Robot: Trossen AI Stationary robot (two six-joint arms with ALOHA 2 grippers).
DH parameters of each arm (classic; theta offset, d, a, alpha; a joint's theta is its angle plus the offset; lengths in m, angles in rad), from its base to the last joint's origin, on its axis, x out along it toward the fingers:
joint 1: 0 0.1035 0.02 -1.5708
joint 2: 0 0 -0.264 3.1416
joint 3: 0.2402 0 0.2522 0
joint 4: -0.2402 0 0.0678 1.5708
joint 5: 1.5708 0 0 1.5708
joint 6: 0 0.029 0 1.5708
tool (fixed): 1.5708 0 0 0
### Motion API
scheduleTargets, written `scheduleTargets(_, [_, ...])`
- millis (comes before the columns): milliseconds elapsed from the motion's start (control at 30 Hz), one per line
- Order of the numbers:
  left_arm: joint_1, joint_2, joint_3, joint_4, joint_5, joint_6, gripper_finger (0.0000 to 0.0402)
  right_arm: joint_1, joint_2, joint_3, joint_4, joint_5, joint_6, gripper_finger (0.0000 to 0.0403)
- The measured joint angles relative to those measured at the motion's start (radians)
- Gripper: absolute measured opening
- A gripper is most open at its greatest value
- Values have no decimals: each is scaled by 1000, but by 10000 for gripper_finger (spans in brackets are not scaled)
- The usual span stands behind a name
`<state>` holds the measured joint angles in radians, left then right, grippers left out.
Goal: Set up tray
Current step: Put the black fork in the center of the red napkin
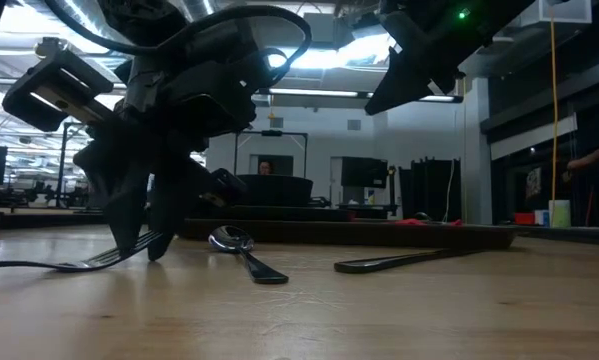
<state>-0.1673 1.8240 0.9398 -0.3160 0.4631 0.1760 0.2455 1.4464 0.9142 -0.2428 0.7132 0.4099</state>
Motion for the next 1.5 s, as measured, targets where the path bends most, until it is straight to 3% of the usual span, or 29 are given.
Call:
scheduleTargets(300, [20, 1, -1, -7, 87, -122, 13, 0, 0, 0, 0, 0, 0, 14])
scheduleTargets(700, [41, -66, 25, -49, 73, -164, 3, 0, 0, 0, 0, 0, -1, 14])
scheduleTargets(967, [45, -254, 42, -73, -51, -203, 0, 0, 0, 0, 1, 32, -1, 14])
scheduleTargets(1267, [47, -566, 42, -166, -438, -211, 1, 0, 0, 0, 26, 60, -27, 14])
scheduleTargets(1367, [59, -663, 42, -175, -502, -211, 1, 0, 0, 0, 36, 65, -30, 14])
scheduleTargets(1500, [91, -762, 42, -182, -506, -214, 0, 0, 0, 0, 44, 66, -33, 14])
